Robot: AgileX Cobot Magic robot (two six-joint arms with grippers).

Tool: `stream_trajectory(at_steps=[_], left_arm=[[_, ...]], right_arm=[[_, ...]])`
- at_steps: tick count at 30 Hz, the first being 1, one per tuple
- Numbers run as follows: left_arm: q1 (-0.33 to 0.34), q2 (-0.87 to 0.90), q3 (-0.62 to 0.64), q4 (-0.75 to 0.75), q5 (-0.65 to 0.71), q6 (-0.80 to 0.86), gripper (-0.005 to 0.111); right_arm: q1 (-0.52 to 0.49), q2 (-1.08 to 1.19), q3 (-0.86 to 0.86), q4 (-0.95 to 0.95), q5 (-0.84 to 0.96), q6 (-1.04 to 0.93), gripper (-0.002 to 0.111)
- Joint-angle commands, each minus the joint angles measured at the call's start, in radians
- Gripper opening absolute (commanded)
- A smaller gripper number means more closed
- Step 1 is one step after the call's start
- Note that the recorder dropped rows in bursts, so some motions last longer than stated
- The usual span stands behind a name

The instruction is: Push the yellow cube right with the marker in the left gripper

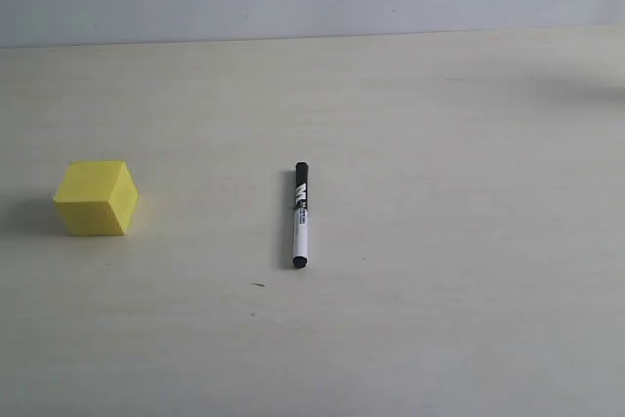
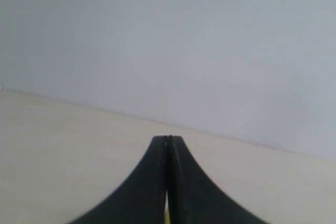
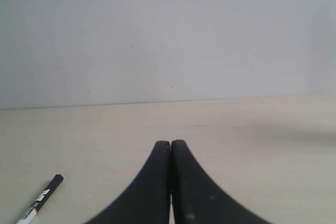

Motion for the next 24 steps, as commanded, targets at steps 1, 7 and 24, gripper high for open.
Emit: stream_trajectory(at_steps=[1,7,24], left_arm=[[-0.006,-0.006,-0.002,0.002,-0.102,-0.132,0.000],[-0.006,-0.006,-0.002,0.004,-0.072,-0.159,0.000],[-0.006,0.175,-0.026,0.070,-0.286,-0.549,0.000]], right_arm=[[0.001,-0.005,0.005,0.000,-0.012,-0.002,0.000],[0.001,-0.005,0.005,0.000,-0.012,-0.002,0.000],[0.001,-0.005,0.005,0.000,-0.012,-0.002,0.000]])
